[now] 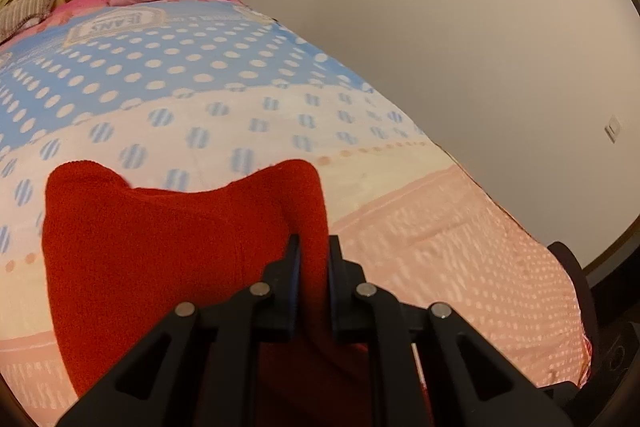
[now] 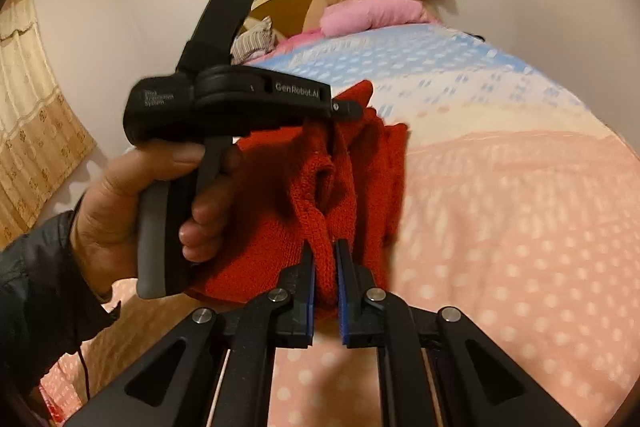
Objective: Fold small clothes
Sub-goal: 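Open both tools to release the folded sweater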
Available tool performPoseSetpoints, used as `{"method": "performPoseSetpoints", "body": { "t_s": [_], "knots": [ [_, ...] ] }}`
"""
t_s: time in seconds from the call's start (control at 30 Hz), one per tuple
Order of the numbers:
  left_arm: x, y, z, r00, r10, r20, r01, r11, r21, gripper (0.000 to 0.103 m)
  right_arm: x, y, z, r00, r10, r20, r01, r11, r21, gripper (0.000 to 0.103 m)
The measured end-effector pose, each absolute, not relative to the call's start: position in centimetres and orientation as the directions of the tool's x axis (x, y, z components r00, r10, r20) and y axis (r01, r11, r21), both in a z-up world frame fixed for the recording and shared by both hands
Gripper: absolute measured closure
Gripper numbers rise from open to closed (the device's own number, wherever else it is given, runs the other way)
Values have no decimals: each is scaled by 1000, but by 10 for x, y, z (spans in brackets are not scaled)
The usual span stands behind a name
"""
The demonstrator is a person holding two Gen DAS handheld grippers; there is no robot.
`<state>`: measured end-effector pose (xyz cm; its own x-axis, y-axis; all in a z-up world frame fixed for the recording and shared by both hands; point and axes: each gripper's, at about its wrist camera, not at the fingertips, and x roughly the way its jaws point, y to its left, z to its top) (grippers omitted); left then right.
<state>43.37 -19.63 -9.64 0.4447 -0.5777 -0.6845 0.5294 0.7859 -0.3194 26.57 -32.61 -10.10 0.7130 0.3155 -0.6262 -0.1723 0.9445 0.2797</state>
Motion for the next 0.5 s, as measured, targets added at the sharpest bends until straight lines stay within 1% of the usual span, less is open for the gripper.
{"method": "performPoseSetpoints", "body": {
  "t_s": [0.1,0.13,0.2,0.23,0.27,0.3,0.33,0.37,0.4,0.43,0.47,0.5],
  "knots": [
    [428,-212,-104,451,-533,-716,546,799,-252,90,271,-337,-118,690,291,-663,-115,948,296,95],
    [426,-213,-105,447,-533,-719,546,799,-252,86,273,-340,-127,675,289,-679,-96,947,308,95],
    [417,-206,-98,452,-545,-707,547,795,-263,83,272,-347,-138,667,299,-683,-76,938,337,95],
    [412,-201,-94,466,-544,-698,546,797,-257,75,270,-349,-139,671,306,-675,-75,934,348,95],
    [407,-196,-89,482,-538,-692,551,800,-238,71,270,-350,-138,673,319,-668,-80,929,362,94],
    [400,-187,-82,514,-523,-679,545,811,-212,69,271,-350,-138,672,324,-665,-80,926,370,91],
    [395,-178,-79,534,-509,-675,538,821,-193,62,270,-352,-137,676,328,-660,-75,921,382,86],
    [389,-166,-75,553,-495,-670,530,830,-175,60,269,-356,-136,682,316,-660,-51,920,387,70],
    [383,-154,-73,573,-489,-657,525,835,-164,59,267,-359,-135,688,303,-659,-31,920,391,57],
    [377,-143,-72,588,-483,-649,519,841,-155,51,263,-363,-128,714,279,-642,-11,922,388,56],
    [373,-133,-73,600,-469,-648,507,849,-145,40,260,-362,-123,732,262,-629,-8,926,377,55],
    [369,-124,-77,610,-445,-655,491,862,-127,38,257,-359,-113,754,239,-612,-15,937,348,55]
  ]
}}
